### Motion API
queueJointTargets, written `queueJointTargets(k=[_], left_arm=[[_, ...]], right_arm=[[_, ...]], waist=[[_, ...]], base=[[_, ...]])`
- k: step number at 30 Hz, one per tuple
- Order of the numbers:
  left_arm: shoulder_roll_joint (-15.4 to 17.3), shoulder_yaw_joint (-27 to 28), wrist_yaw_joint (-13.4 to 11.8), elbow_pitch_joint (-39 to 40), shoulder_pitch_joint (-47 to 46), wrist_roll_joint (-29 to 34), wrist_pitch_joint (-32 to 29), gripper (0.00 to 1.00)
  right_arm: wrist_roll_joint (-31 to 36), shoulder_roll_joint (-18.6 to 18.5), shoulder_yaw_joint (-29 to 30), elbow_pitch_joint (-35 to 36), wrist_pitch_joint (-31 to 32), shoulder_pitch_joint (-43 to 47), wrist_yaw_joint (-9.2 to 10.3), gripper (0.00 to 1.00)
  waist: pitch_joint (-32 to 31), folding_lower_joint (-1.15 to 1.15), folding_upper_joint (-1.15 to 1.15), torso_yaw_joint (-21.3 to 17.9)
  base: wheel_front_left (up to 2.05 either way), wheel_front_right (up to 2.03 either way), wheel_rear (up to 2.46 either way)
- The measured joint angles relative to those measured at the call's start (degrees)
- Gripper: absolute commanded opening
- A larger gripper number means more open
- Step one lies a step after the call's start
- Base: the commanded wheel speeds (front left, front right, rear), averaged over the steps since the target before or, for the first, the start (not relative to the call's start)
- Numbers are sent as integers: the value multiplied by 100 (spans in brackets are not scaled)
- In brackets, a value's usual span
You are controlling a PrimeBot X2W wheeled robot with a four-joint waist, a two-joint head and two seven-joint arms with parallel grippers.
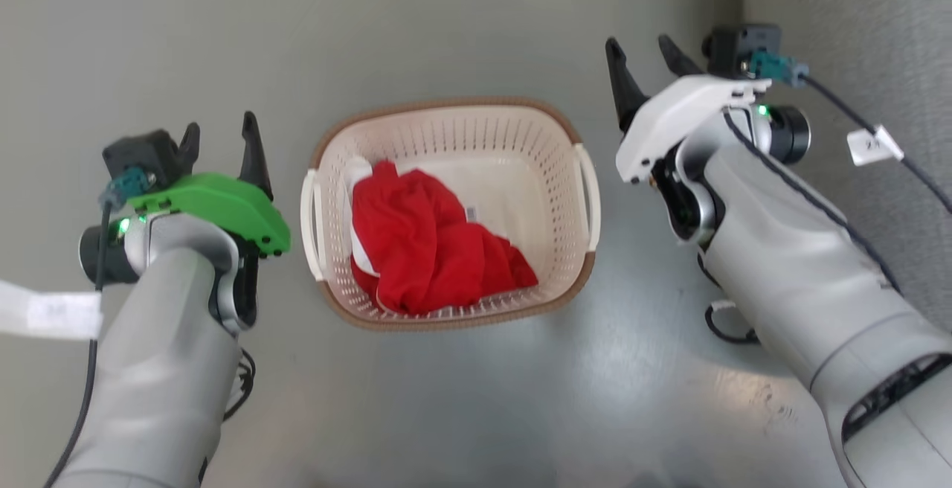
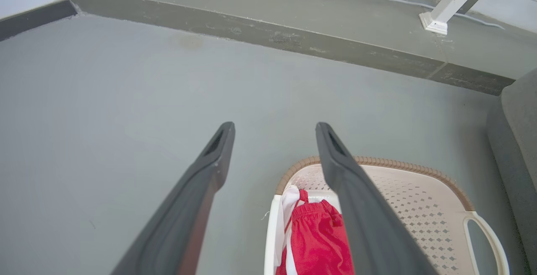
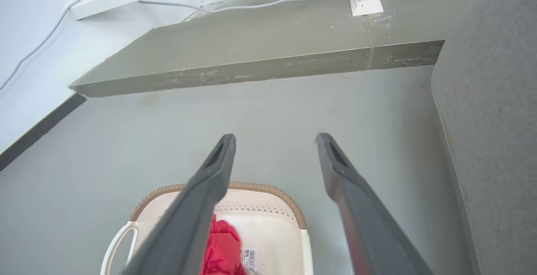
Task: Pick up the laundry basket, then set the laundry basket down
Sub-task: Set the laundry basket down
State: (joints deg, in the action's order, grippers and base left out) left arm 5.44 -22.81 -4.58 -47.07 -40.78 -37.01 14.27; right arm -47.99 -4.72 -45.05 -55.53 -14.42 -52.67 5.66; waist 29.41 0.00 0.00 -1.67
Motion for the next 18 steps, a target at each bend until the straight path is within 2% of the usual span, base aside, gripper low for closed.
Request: queueJointTargets(k=[6, 18], left_arm=[[112, 289, -51, 697, 505, 400, 0, 100], [127, 935, -109, 2180, 1890, 1162, 15, 100]], right_arm=[[385, -102, 379, 573, 0, 493, 49, 100], [1105, -286, 1117, 1615, 0, 1791, 100, 100]], waist=[[-489, 0, 0, -51], [-1474, 0, 0, -79]], base=[[0, 0, 0], [0, 0, 0]])
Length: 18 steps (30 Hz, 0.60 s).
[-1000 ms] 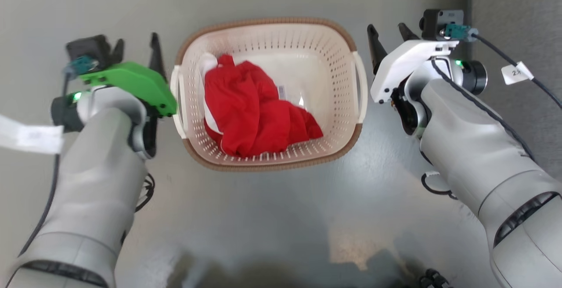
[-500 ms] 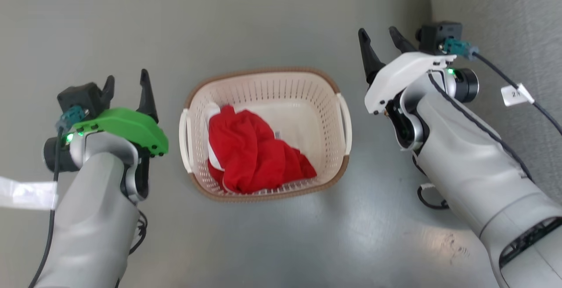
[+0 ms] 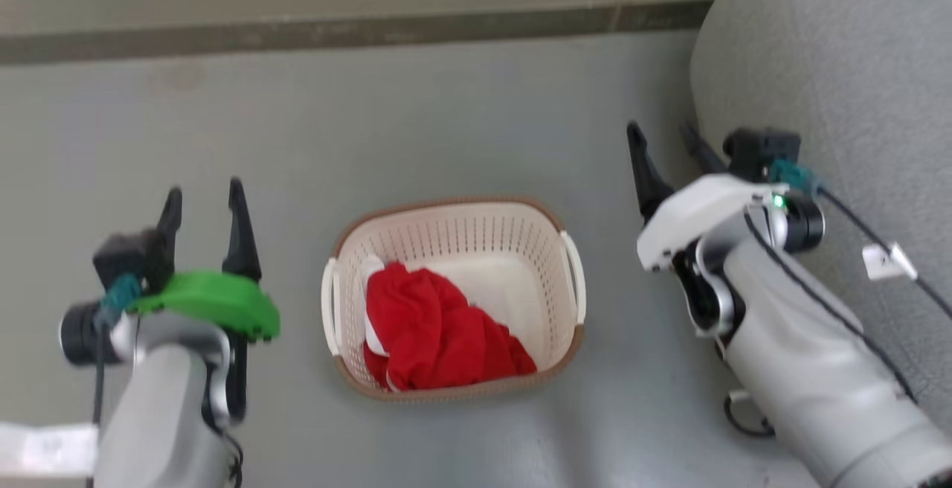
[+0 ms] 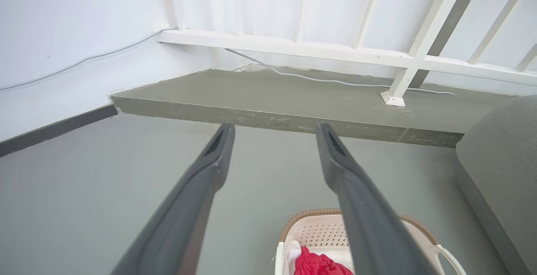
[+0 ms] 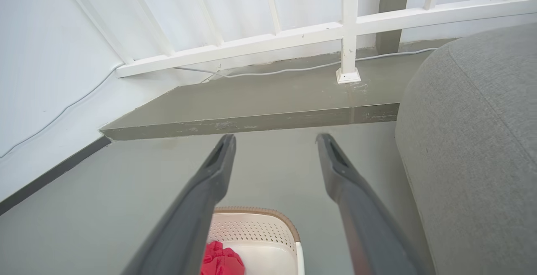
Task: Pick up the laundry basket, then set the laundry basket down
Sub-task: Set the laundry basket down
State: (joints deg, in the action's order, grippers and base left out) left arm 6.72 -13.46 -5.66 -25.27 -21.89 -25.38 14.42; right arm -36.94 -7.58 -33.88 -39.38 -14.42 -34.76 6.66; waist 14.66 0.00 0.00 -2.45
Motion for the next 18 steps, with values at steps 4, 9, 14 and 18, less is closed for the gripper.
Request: queueJointTargets(k=[4, 9, 14, 18], left_arm=[[-23, 111, -42, 294, 564, 223, 0, 100], [-77, 232, -44, 622, 1249, 298, 0, 100], [-132, 250, -45, 977, 1782, 482, 0, 100], [-170, 300, -47, 1195, 2150, 553, 0, 100]], right_arm=[[234, -8, 193, 311, 0, 500, 11, 100], [463, 7, 420, 695, 0, 1112, 44, 100], [632, 10, 601, 1004, 0, 1701, 49, 100], [701, 24, 805, 1244, 0, 2120, 51, 100]], waist=[[-330, 0, 0, 0], [-742, 0, 0, -15], [-1124, 0, 0, -42], [-1359, 0, 0, -75]], base=[[0, 0, 0], [0, 0, 0], [0, 0, 0], [0, 0, 0]])
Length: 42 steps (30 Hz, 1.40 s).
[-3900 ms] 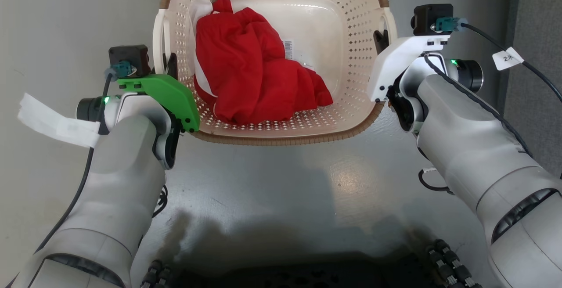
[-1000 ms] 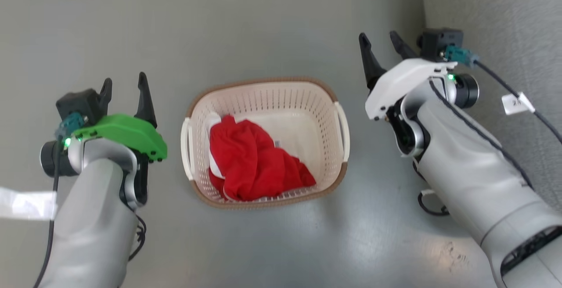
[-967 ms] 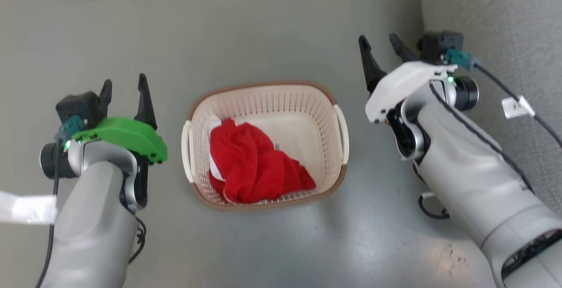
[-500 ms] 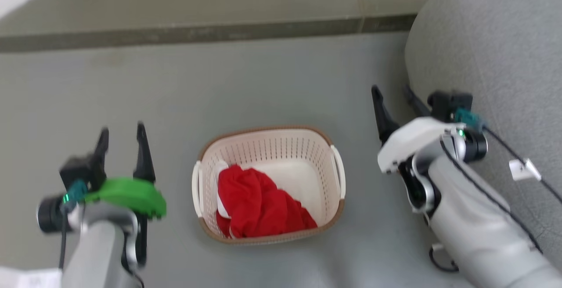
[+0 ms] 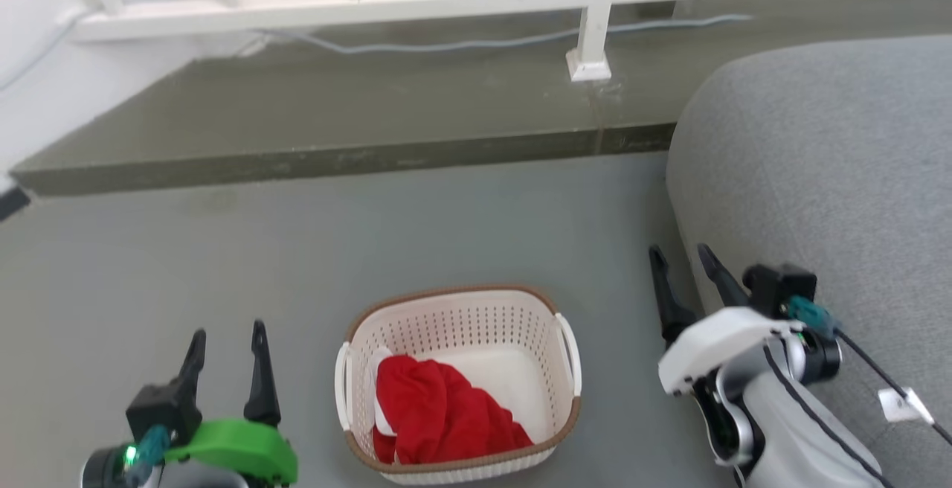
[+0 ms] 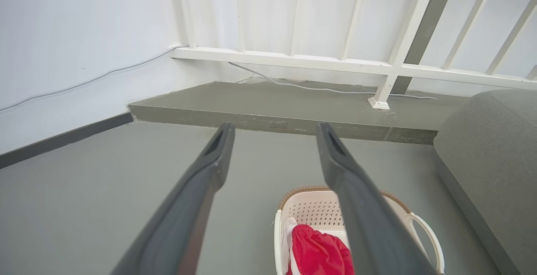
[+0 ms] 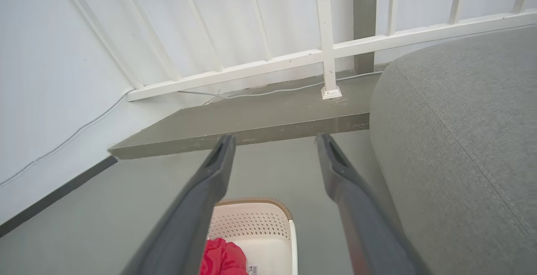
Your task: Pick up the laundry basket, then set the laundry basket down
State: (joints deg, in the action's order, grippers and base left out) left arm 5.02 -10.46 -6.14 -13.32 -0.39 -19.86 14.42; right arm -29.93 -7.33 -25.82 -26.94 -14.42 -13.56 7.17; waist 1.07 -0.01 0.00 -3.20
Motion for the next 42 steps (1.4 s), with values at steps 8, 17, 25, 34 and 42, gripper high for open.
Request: queueJointTargets(k=[8, 17, 25, 34, 42], left_arm=[[-15, 155, -2, 302, 583, 43, 0, 100], [-40, 286, -46, 612, 793, 101, 0, 100], [-51, 303, -46, 764, 909, 274, 0, 100], [-69, 331, -46, 864, 1017, 300, 0, 100], [-78, 369, -46, 964, 1040, 353, 0, 100]], right_arm=[[327, -4, 379, 343, 0, 558, 0, 100], [594, 109, 545, 680, 0, 857, 0, 100], [712, 186, 642, 888, 0, 1033, 0, 100], [886, 214, 757, 1067, 0, 1176, 1, 100], [954, 266, 854, 1188, 0, 1229, 1, 100]], waist=[[-193, 0, 0, -109], [-205, 0, 0, -144], [-192, 1, 0, -133], [-168, 0, 0, -120], [-147, 0, 0, -111]], base=[[0, 0, 0], [0, 0, 0], [0, 0, 0], [0, 0, 0], [0, 0, 0]])
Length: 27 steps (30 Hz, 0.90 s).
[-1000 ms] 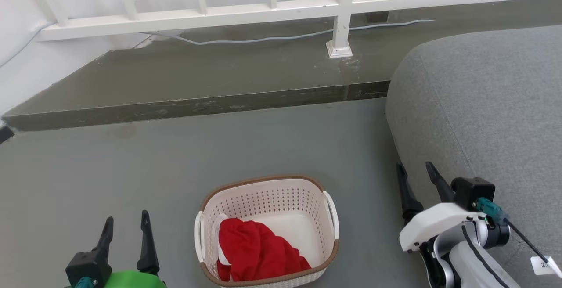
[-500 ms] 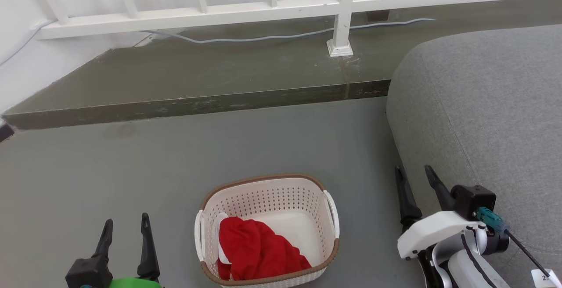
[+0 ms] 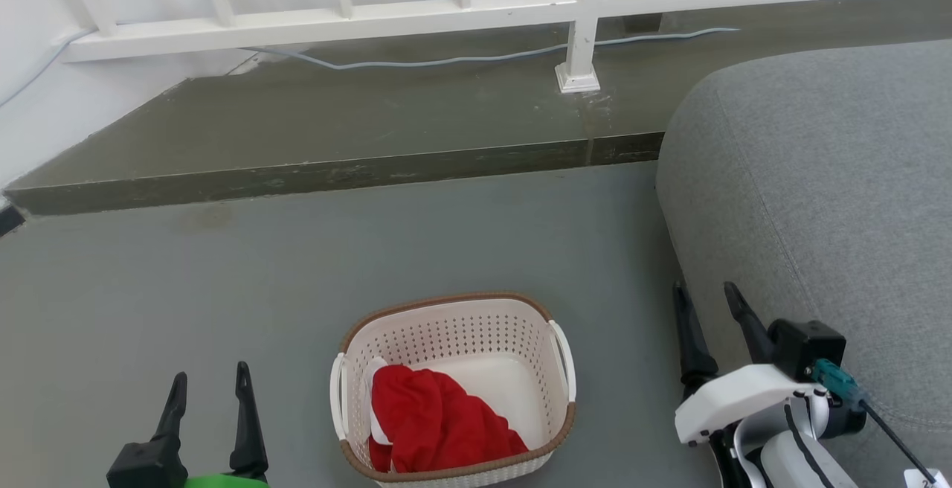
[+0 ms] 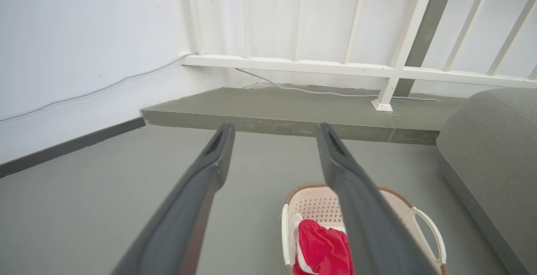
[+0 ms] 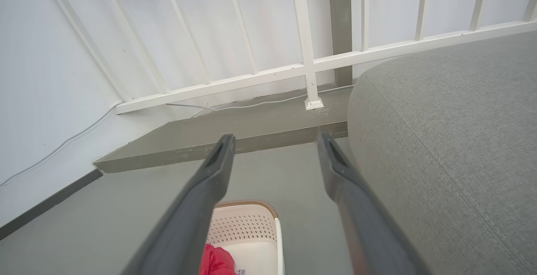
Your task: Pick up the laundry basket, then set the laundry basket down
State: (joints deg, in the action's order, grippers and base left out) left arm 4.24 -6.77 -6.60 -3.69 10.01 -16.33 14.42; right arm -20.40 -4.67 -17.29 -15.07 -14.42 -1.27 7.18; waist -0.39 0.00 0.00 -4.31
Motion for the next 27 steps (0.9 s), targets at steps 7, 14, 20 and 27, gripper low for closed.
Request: queueJointTargets(k=[7, 14, 20, 27], left_arm=[[-51, -30, 2, -160, 2, 3, -26, 0], [-124, -73, 60, -296, 5, -309, -37, 0], [-124, -48, 159, -292, 4, -1035, -182, 0], [-126, 55, 257, -311, -7, -1588, -334, 0]], right_arm=[[27, 79, 1, -141, 3, 163, -3, 0], [-279, 107, 68, -224, 42, 331, -76, 0], [-1007, 111, 232, -166, 193, 330, -175, 0], [-1505, 116, 405, -136, 326, 326, -265, 0]], waist=[[10, 0, 0, 9], [15, 0, 0, 38], [20, 0, 0, 73], [25, 0, 0, 102]], base=[[0, 0, 0], [0, 0, 0], [0, 0, 0], [0, 0, 0]])
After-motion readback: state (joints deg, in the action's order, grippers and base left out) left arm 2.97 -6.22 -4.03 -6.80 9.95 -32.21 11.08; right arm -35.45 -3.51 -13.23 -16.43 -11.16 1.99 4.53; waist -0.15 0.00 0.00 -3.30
